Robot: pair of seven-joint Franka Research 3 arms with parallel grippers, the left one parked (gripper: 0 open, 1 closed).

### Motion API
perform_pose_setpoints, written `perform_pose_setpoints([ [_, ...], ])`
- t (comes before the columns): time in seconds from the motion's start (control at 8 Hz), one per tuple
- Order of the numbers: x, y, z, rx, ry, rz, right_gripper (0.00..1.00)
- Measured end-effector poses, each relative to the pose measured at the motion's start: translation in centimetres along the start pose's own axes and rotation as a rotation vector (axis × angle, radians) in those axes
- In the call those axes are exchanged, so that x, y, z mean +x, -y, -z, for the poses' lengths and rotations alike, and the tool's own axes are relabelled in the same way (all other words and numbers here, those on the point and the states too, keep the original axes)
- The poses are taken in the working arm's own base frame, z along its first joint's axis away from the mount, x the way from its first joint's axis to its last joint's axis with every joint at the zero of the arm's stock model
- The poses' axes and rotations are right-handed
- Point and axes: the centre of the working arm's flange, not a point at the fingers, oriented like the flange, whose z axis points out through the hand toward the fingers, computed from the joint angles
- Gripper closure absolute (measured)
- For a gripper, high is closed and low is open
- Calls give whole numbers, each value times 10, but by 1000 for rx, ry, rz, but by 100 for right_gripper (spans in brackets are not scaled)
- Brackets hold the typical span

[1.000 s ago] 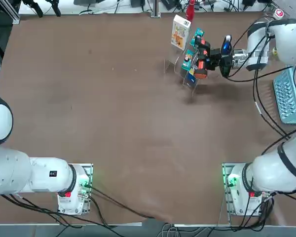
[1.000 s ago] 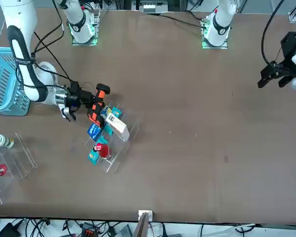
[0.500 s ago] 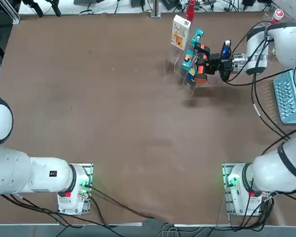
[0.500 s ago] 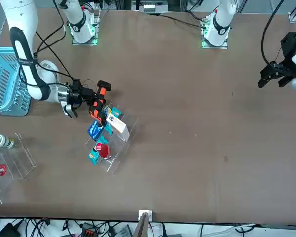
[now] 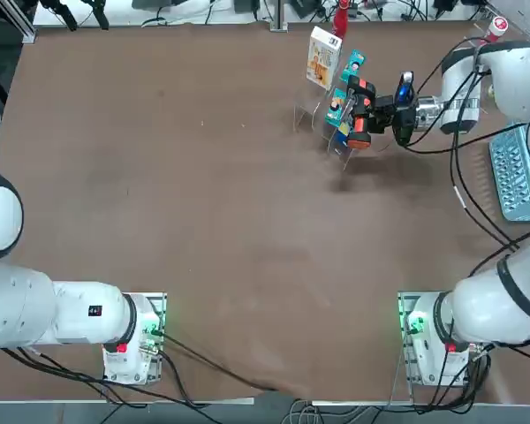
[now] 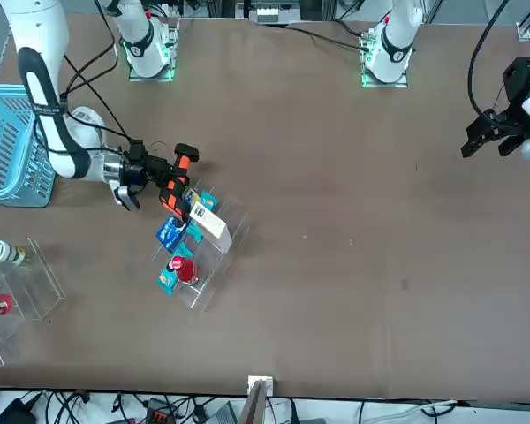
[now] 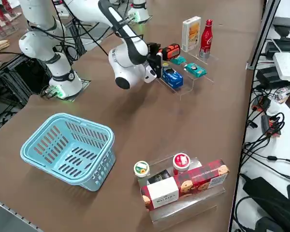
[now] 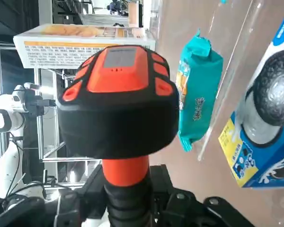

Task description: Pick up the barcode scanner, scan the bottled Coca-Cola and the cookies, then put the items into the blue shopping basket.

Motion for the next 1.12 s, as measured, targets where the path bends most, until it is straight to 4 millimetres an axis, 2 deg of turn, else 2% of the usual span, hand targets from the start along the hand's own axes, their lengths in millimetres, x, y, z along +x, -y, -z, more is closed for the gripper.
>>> perform_pose_setpoints([
  [0.25, 5, 11, 8, -29, 34, -5, 56],
  [0.38, 14, 23, 19, -60, 57, -3, 56],
  [0.75, 40, 61, 76, -254, 164, 4, 56],
  [1.12, 54, 95, 137, -601, 326, 26, 56],
])
